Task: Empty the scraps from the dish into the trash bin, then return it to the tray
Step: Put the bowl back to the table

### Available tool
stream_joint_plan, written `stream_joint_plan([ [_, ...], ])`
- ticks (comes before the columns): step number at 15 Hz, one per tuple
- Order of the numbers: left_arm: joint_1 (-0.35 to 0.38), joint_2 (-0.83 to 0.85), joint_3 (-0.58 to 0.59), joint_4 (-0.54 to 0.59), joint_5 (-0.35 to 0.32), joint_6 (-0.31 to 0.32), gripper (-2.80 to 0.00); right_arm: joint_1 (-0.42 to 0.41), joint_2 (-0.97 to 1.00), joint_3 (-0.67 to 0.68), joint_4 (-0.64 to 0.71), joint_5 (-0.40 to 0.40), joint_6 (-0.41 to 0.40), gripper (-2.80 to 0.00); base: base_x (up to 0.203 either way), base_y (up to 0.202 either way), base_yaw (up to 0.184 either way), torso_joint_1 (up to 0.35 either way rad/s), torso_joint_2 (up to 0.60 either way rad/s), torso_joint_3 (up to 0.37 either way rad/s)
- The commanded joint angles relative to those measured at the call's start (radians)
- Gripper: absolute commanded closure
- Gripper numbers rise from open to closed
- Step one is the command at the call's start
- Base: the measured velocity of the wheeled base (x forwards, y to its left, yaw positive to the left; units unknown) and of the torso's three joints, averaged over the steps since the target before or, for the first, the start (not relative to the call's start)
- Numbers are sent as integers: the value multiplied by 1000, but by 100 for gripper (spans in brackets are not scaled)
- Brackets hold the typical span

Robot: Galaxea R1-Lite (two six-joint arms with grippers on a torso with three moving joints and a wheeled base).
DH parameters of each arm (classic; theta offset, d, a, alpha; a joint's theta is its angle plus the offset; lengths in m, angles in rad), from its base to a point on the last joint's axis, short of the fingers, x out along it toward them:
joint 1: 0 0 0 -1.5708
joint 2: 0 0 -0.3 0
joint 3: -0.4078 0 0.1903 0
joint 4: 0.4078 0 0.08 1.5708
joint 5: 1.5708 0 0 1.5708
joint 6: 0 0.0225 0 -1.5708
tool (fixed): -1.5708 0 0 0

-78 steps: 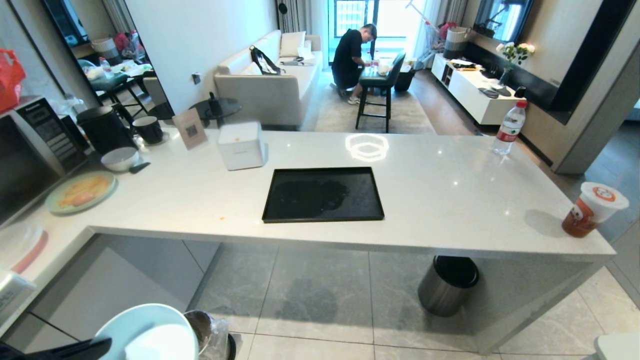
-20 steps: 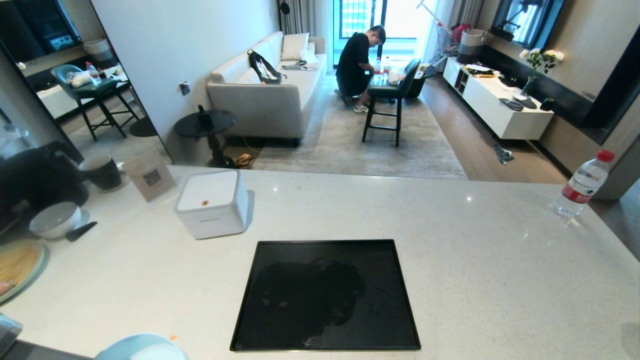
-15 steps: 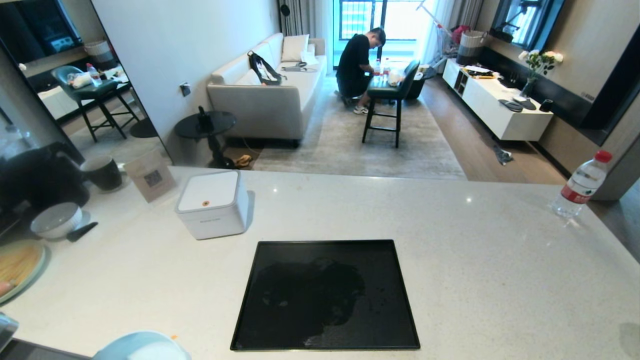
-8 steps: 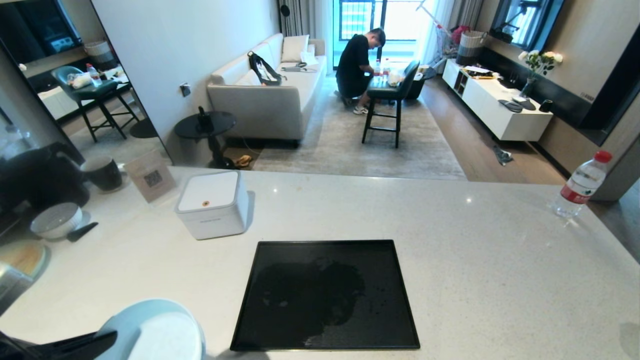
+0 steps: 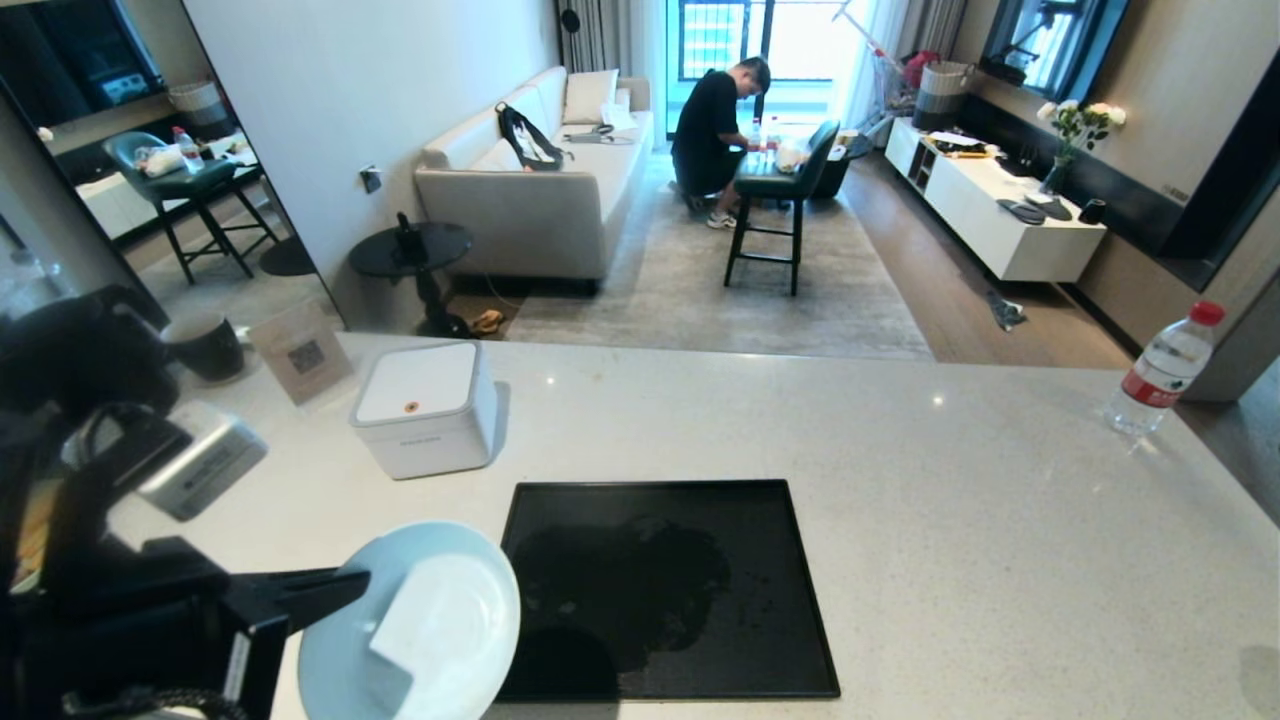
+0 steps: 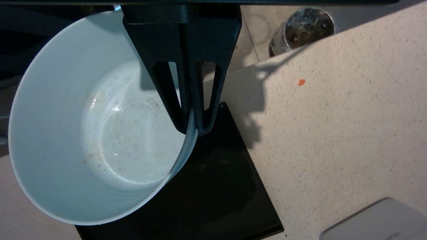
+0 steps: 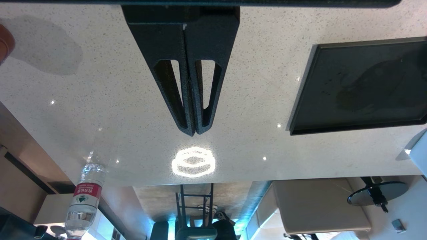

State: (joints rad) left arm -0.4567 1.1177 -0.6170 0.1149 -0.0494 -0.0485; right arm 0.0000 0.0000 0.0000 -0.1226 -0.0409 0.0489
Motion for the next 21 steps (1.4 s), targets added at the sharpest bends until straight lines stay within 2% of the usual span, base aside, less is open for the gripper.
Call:
stream_joint_plan([
  [1, -8, 123, -3, -74, 0, -2, 0, 0, 0, 0, -2, -1, 0, 0, 0, 0, 0, 0, 0, 0],
  [5, -27, 307, -56, -190, -1, -4, 0, 0, 0, 0, -2, -1, 0, 0, 0, 0, 0, 0, 0, 0],
  [8, -29, 425, -121, -202, 3, 7, 0, 0, 0, 0, -2, -1, 0, 0, 0, 0, 0, 0, 0, 0],
  [11, -31, 542, -180, -212, 3, 50, 0, 0, 0, 0, 0, -1, 0, 0, 0, 0, 0, 0, 0, 0],
  [13, -45, 608, -197, -250, 1, 53, 0, 0, 0, 0, -2, -1, 0, 0, 0, 0, 0, 0, 0, 0],
  [17, -62, 760, -205, -451, 6, 49, 0, 0, 0, 0, -2, -1, 0, 0, 0, 0, 0, 0, 0, 0],
  [21, -62, 882, -236, -561, 8, 49, 0, 0, 0, 0, -2, -1, 0, 0, 0, 0, 0, 0, 0, 0],
])
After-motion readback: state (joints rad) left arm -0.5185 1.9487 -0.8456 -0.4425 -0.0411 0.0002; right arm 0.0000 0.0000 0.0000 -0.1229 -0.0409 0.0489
